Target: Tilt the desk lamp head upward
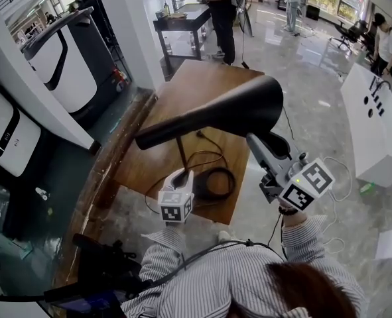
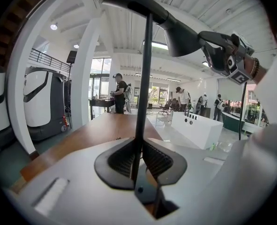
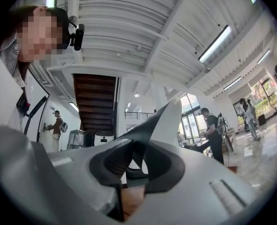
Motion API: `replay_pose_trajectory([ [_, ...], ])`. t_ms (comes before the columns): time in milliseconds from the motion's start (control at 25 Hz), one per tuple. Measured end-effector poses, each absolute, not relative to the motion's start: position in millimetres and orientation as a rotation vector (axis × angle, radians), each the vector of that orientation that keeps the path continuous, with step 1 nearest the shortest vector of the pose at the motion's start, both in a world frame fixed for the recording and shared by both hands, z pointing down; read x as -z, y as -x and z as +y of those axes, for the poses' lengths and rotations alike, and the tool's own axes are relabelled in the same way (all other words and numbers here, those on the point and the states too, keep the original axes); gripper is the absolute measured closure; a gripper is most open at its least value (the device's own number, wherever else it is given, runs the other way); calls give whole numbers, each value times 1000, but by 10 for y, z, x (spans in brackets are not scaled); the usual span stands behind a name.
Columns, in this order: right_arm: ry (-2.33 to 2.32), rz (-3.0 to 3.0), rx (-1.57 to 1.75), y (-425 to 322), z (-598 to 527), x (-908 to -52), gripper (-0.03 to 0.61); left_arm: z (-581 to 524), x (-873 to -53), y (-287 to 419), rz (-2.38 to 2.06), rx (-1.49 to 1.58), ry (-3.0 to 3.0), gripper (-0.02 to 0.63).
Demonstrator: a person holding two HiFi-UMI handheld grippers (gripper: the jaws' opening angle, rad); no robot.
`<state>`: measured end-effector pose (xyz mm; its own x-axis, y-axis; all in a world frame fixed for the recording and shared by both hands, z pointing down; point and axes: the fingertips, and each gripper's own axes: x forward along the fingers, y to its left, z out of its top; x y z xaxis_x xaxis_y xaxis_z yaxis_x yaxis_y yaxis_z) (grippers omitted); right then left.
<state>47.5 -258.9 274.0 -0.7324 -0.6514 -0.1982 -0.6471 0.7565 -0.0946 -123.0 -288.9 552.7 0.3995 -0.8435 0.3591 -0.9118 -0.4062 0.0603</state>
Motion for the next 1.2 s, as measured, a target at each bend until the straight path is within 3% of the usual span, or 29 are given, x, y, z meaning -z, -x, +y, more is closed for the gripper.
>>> replay_pose_trajectory([
  [680,922,2808,-417,-109,-2441,-1899,522,-2912,-5495,1276,-1594,-393,-2388,561],
  [1200,823,2831,-509,72,-2372,-1823,531,-2915,-5497,1322,-1614,-368,-2372,561],
])
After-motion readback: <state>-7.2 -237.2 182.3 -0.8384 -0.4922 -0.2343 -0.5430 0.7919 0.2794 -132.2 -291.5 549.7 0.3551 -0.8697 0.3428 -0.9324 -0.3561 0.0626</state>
